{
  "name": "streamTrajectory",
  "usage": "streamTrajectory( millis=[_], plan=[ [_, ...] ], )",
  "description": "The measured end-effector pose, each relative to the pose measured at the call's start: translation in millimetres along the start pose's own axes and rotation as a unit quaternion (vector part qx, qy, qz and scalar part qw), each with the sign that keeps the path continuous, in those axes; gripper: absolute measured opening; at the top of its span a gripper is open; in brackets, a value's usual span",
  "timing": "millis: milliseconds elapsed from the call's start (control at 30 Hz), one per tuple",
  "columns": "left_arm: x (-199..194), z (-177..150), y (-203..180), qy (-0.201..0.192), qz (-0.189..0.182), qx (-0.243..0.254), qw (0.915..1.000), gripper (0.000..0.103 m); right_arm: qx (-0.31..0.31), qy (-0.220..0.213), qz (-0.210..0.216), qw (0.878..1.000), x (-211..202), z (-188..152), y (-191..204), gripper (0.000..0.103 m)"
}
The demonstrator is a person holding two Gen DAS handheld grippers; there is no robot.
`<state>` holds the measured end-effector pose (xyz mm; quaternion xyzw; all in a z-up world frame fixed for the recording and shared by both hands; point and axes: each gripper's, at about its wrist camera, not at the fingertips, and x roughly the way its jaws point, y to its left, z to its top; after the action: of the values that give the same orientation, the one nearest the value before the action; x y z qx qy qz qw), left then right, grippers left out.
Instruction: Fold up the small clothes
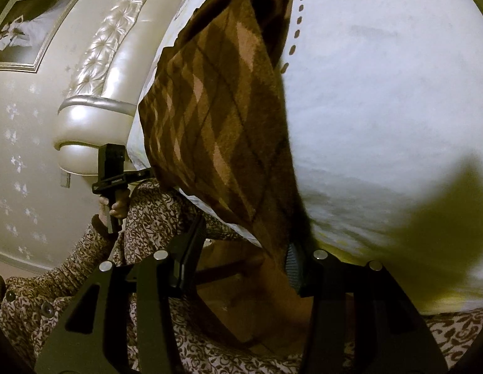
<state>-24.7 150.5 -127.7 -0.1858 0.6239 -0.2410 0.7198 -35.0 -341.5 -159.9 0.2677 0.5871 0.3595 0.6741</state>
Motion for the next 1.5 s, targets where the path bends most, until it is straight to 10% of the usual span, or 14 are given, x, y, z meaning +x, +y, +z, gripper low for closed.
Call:
streamTrajectory(
  millis=[167, 267, 567, 800, 900, 1167, 1333, 1500],
  plan=[
    [-1.8, -3.0, 0.9, -0.007, -0.001, -0.001, 1.0000, 0.028, 0.002, -0.001, 0.001, 1.000, -1.7, 0.5, -0.5, 0.046],
    [-0.6, -5.4, -1.5, -0.008, -0.004, 0.006, 0.9999, 0.007, 0.006, -0.002, -0.001, 1.000, -1.9, 0.3, -1.0, 0.046],
    [1.4, -4.5, -11.0, -0.016, 0.029, 0.023, 0.9992, 0.005, 0.005, 0.015, -0.018, 1.000, 2.8, 0.4, -1.9, 0.009],
    [4.4, -4.0, -20.6, -0.016, 0.041, 0.044, 0.9981, 0.020, 0.002, 0.013, -0.014, 1.000, 2.6, -1.0, 0.6, 0.005],
    [4.6, -5.2, -21.7, -0.014, 0.039, 0.051, 0.9978, 0.003, 0.003, 0.011, -0.012, 1.000, 3.4, -1.7, 2.9, 0.004],
    [-23.0, -13.2, -32.6, -0.066, -0.085, 0.056, 0.9926, 0.003, 0.014, -0.014, 0.047, 0.999, -9.5, -8.1, 15.5, 0.004],
    [-62.3, -7.1, -31.3, -0.154, -0.209, 0.020, 0.9656, 0.003, 0.021, -0.045, 0.102, 0.994, -28.0, -4.2, 25.5, 0.004],
    [-81.5, 16.8, -30.7, -0.213, -0.258, -0.017, 0.9423, 0.003, 0.029, -0.097, 0.169, 0.980, -54.2, 18.9, 34.9, 0.004]
  ],
)
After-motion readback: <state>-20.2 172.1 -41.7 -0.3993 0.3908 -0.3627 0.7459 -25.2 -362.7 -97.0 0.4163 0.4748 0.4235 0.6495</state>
